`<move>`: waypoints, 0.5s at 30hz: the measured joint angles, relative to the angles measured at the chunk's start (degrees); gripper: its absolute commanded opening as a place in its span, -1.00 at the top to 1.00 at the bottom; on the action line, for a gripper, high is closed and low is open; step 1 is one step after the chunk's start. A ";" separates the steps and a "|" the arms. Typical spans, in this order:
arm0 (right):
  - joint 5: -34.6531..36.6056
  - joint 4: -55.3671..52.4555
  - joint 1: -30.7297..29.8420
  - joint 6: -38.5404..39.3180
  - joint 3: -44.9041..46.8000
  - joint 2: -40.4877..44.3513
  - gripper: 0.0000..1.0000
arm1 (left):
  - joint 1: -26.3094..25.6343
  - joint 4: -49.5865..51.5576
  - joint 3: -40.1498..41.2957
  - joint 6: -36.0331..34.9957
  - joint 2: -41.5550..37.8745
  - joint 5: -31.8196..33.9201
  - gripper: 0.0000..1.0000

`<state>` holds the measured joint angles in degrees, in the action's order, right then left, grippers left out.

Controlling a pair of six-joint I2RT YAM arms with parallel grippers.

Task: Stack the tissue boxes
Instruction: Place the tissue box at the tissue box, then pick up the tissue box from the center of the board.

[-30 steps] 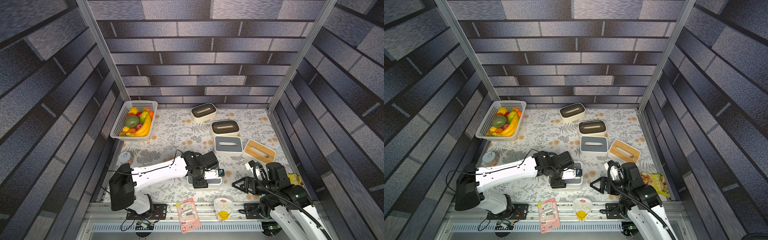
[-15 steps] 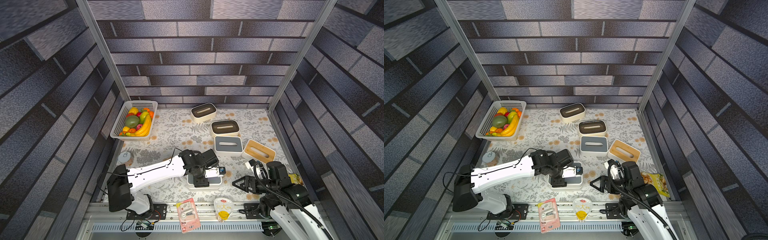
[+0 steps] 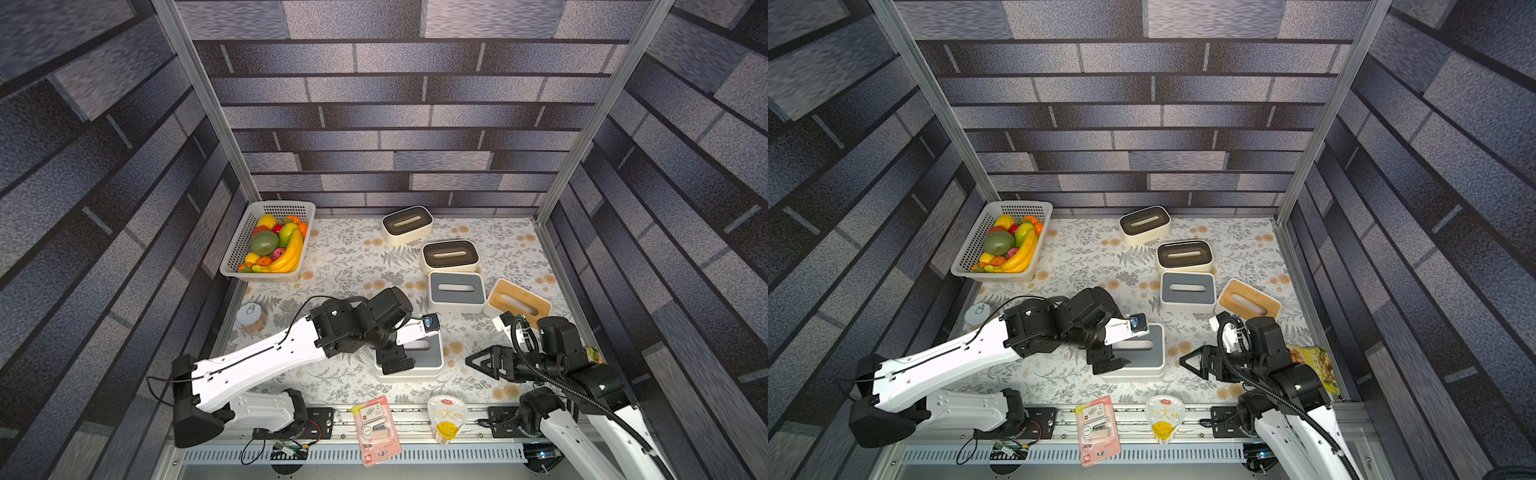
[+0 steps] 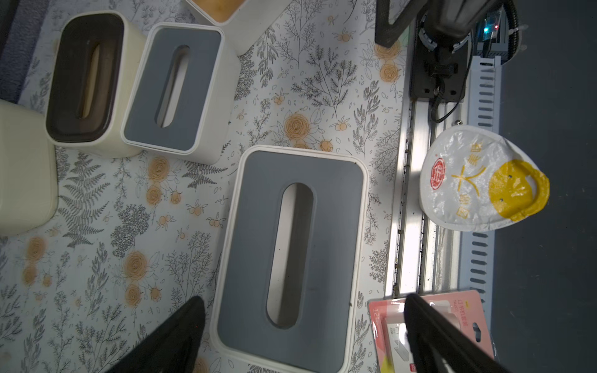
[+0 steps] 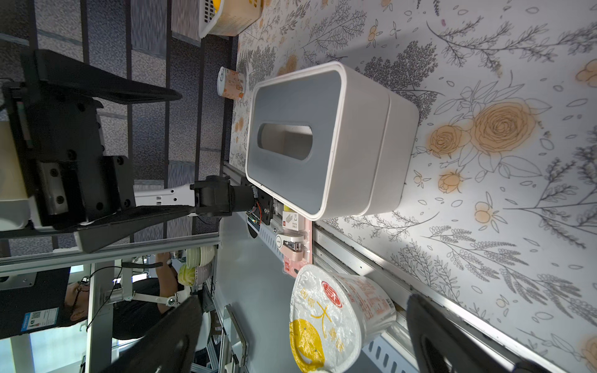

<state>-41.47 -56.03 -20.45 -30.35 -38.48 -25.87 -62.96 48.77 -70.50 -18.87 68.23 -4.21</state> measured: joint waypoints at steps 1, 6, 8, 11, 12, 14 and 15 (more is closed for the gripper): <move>0.09 0.00 0.02 0.15 -1.09 -0.87 -1.00 | 0.15 -0.50 0.44 1.14 -1.55 0.66 -1.00; 1.77 -1.29 0.00 2.84 -9.49 -7.45 -1.00 | 4.22 -2.10 0.81 10.43 -7.67 4.33 -1.00; 3.45 -2.58 0.00 4.83 -14.19 -11.17 -1.00 | 9.31 -2.01 0.63 16.28 -9.49 3.89 -1.00; 7.56 -5.27 0.02 8.68 -22.60 -18.51 -1.00 | 20.79 -1.44 0.04 28.26 -11.21 -0.59 -1.00; 9.49 -5.99 0.02 10.29 -25.62 -21.24 -1.00 | 24.90 -1.22 0.13 32.72 -11.74 -2.84 -1.00; 13.49 -6.14 0.02 13.40 -30.29 -25.29 -1.00 | 31.19 -1.92 1.55 41.70 -13.31 -7.74 -1.00; 15.87 -5.60 0.02 15.37 -31.98 -27.15 -1.00 | 33.20 -2.19 2.89 46.93 -14.47 -9.27 -1.00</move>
<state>-25.61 -61.63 -20.43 -14.98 -70.46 -53.01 -29.76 46.59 -67.61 28.05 53.76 -13.47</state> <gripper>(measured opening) 0.999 0.997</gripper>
